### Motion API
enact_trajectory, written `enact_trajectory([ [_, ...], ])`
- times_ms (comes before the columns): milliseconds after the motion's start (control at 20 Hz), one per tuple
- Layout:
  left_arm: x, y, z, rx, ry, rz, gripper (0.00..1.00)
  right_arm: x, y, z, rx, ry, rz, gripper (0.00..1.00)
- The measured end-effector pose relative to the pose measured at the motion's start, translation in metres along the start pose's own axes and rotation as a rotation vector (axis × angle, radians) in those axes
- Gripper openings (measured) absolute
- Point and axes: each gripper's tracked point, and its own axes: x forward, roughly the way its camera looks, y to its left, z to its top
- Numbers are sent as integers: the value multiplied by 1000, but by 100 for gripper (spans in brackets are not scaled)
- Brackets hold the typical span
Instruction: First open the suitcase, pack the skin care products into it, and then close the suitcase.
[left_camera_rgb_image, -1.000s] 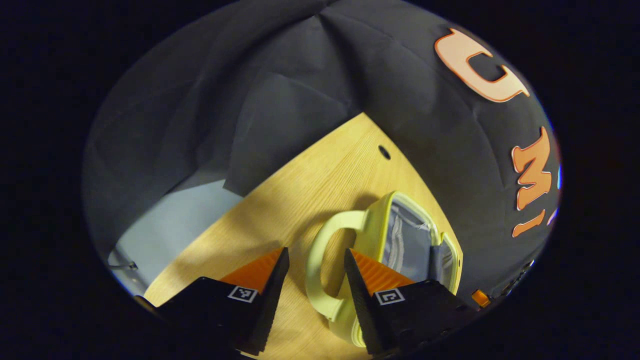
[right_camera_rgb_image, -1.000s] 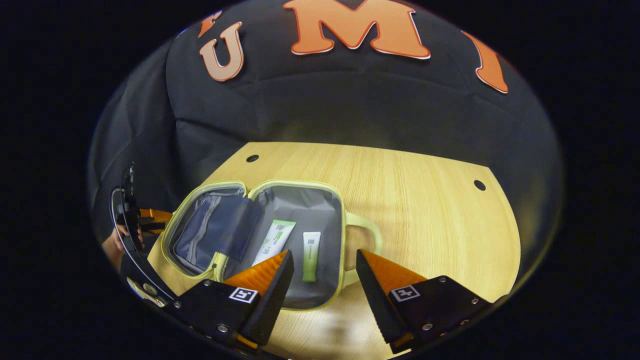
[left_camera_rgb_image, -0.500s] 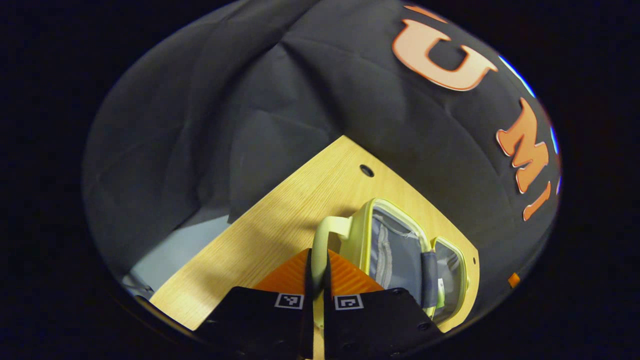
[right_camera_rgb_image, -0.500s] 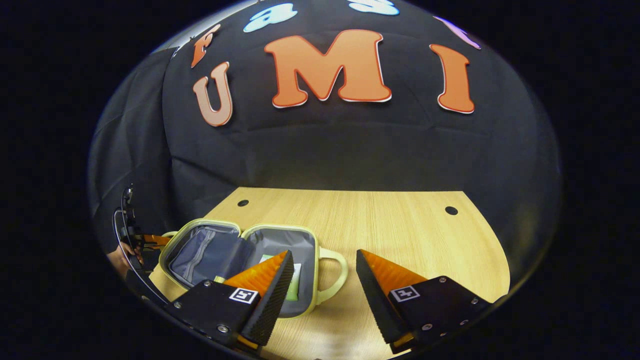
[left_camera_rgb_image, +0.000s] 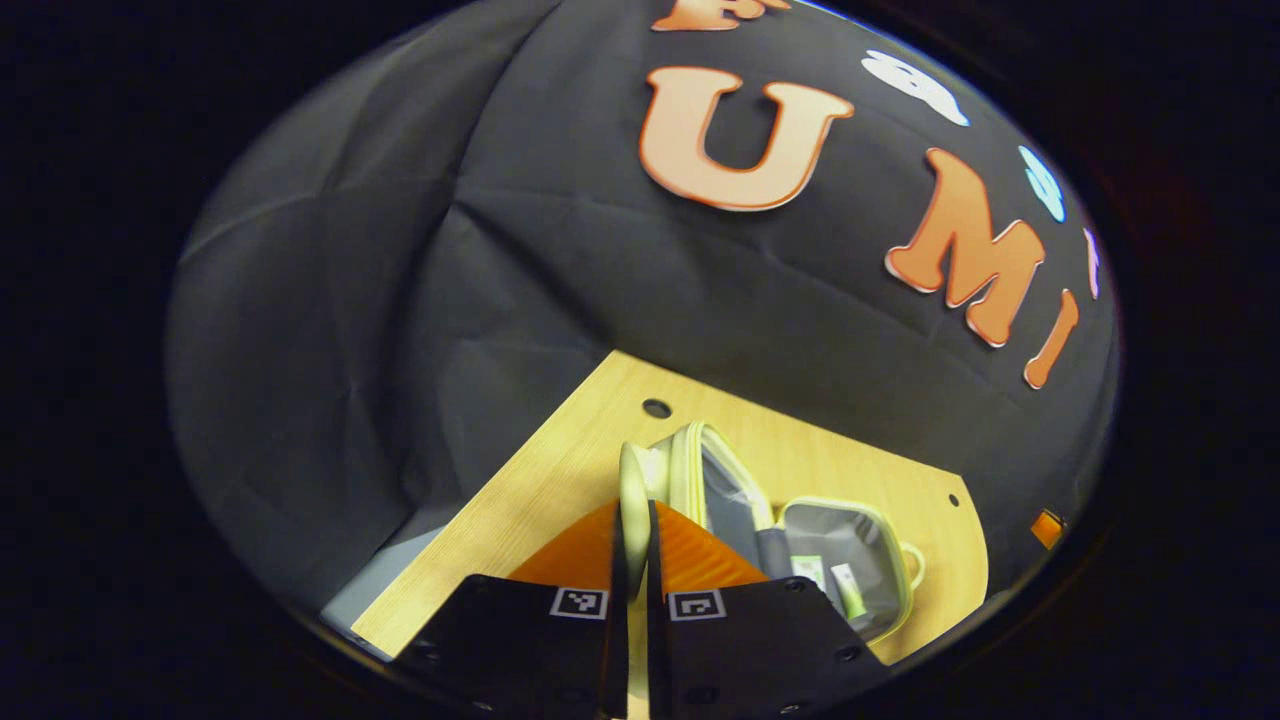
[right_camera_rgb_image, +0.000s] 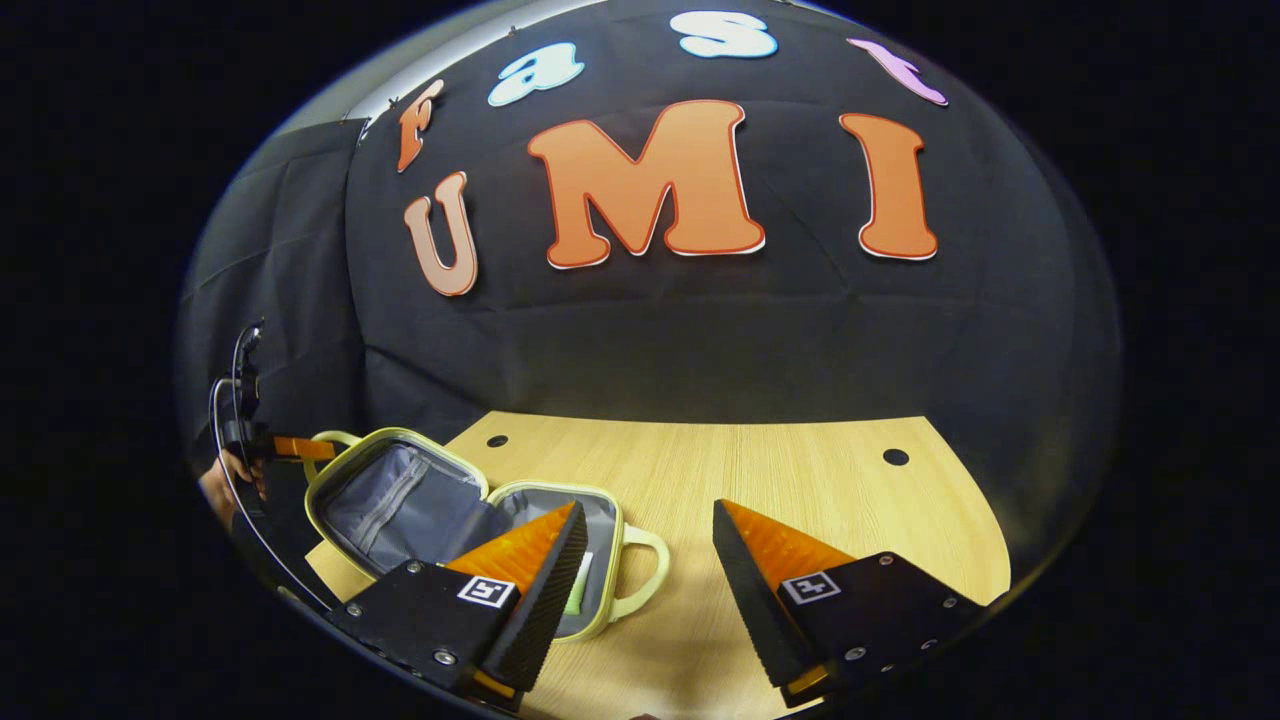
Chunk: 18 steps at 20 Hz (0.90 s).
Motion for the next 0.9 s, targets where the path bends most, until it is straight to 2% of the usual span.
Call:
enact_trajectory([
  [150,-14,-57,20,23,-46,-66,7,-10,-11,4,-20,-26,8,83],
  [400,-31,-135,24,75,-81,-148,8,-23,-37,0,9,-35,-4,83],
  [750,-38,-245,1,60,-60,-334,8,-41,-63,2,22,-46,-23,83],
  [900,-36,-284,-19,94,-30,-381,8,-42,-74,-5,6,-46,-25,83],
])
